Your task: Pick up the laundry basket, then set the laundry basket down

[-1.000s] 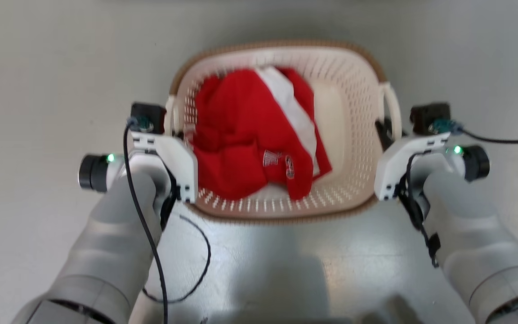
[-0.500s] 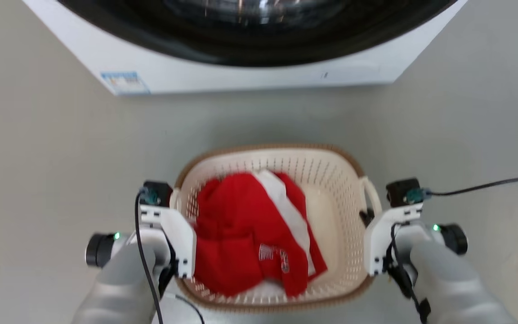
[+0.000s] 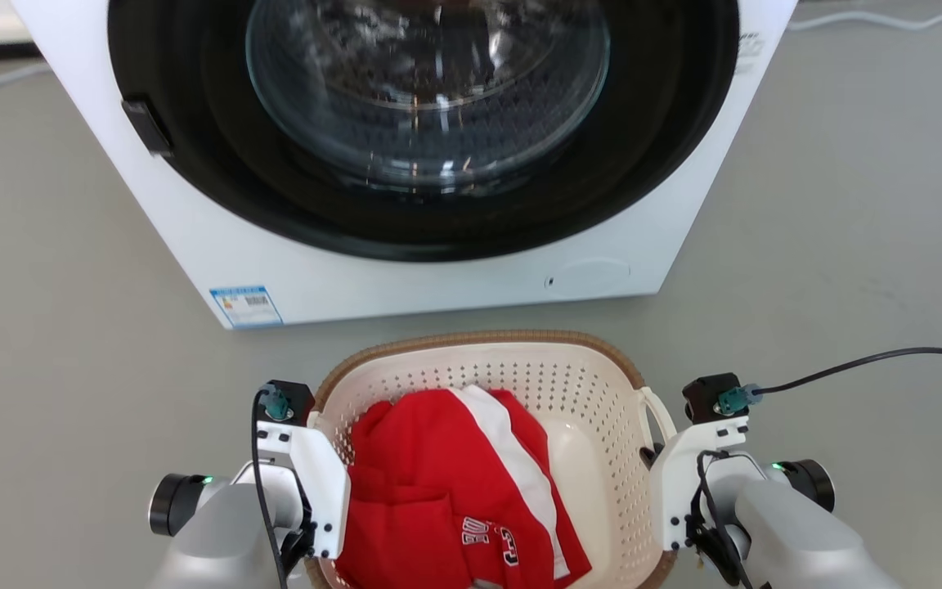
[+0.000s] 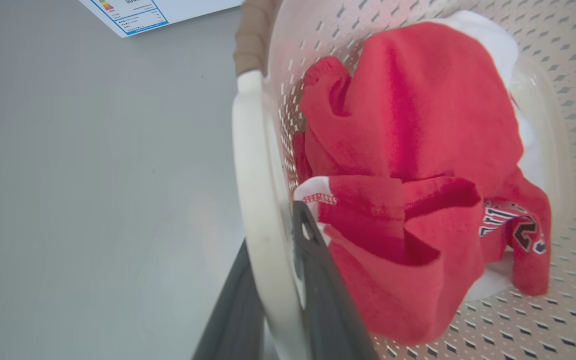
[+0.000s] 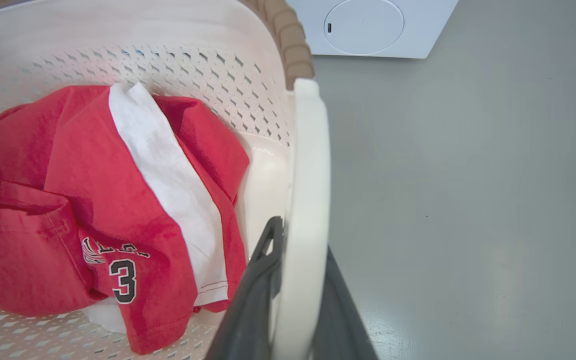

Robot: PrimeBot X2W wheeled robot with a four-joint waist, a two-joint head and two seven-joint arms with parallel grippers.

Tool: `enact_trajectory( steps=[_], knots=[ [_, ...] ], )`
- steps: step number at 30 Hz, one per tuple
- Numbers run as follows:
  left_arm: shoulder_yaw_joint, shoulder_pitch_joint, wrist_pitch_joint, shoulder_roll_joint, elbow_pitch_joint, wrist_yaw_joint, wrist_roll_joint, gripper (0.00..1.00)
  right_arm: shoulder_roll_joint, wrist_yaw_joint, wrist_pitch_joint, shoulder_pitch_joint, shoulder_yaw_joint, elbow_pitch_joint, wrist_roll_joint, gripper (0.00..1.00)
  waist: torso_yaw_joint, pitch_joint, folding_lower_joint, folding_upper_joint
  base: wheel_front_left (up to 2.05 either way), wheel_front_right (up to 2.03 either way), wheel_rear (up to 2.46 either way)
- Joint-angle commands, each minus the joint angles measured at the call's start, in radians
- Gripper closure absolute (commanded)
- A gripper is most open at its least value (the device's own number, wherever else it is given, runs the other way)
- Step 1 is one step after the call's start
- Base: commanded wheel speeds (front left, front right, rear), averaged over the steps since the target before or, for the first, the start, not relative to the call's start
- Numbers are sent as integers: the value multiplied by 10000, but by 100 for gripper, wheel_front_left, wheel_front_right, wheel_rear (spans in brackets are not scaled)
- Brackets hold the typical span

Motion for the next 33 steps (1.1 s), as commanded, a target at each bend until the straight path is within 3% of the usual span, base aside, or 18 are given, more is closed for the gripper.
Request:
enact_trajectory(
  steps=[1, 16, 33],
  knots=[
    [96, -13, 80, 244, -116, -68, 2, 100, 110, 87, 100, 48, 352, -95, 95, 100, -69, -499, 1, 0, 0, 0, 0],
    [-166, 453, 1320, 269, -116, -374, -209, 100, 110, 87, 929, 58, 1031, 81, 1099, 100, -59, -1752, 1, 0, 0, 0, 0],
    [-549, 321, 1610, 196, -117, -509, -262, 100, 110, 87, 1436, 48, 1826, 36, 1870, 100, 29, -1999, 1, 0, 0, 0, 0]
  ],
)
